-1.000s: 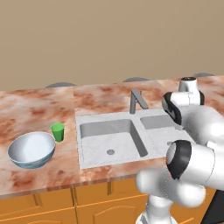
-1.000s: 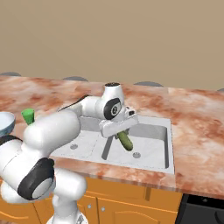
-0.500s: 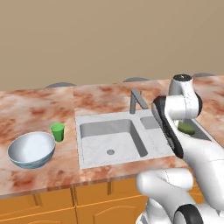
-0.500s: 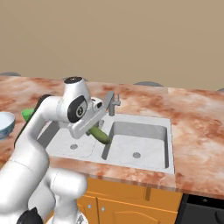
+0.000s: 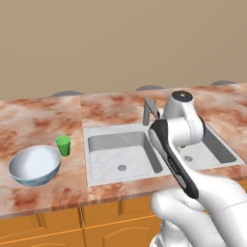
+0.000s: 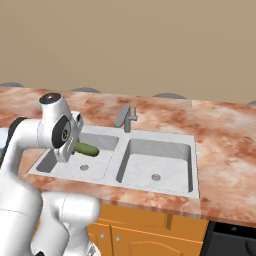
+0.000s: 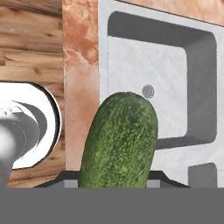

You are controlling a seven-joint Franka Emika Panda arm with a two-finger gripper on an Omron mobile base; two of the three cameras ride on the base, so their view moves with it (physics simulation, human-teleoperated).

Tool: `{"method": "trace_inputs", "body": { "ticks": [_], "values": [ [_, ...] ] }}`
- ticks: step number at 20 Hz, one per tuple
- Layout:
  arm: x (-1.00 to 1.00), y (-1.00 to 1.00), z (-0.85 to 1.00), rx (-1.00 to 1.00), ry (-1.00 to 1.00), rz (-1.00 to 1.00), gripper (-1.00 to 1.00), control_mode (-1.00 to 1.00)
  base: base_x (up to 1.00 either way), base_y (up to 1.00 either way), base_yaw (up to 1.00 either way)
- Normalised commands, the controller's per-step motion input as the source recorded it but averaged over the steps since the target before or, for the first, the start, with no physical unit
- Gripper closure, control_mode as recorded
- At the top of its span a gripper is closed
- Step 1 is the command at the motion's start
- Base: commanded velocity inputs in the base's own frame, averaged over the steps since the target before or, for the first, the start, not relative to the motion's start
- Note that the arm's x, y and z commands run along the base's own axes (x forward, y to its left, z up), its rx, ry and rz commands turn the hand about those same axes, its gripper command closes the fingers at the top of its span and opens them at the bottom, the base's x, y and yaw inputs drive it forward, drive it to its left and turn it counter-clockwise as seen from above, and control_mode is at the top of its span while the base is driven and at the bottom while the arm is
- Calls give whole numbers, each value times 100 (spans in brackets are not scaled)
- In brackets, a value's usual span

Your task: Pick the cucumber from the sink and place it in the bowl. Then pick the bowl and place it in the microwave. Then close the microwave door and press the start button.

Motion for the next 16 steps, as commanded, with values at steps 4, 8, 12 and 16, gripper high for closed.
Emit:
{"method": "trace_inputs", "body": {
  "ticks": [4, 8, 12, 16],
  "values": [
    [0, 100, 32, -10, 3, 39, 100, -100, 0, 0, 0],
    [10, 100, 29, -13, 4, 37, 100, -100, 0, 0, 0],
    [25, 100, 25, -8, 4, 34, 100, -100, 0, 0, 0],
    [27, 100, 1, -6, 6, 35, 100, -100, 0, 0, 0]
  ]
}}
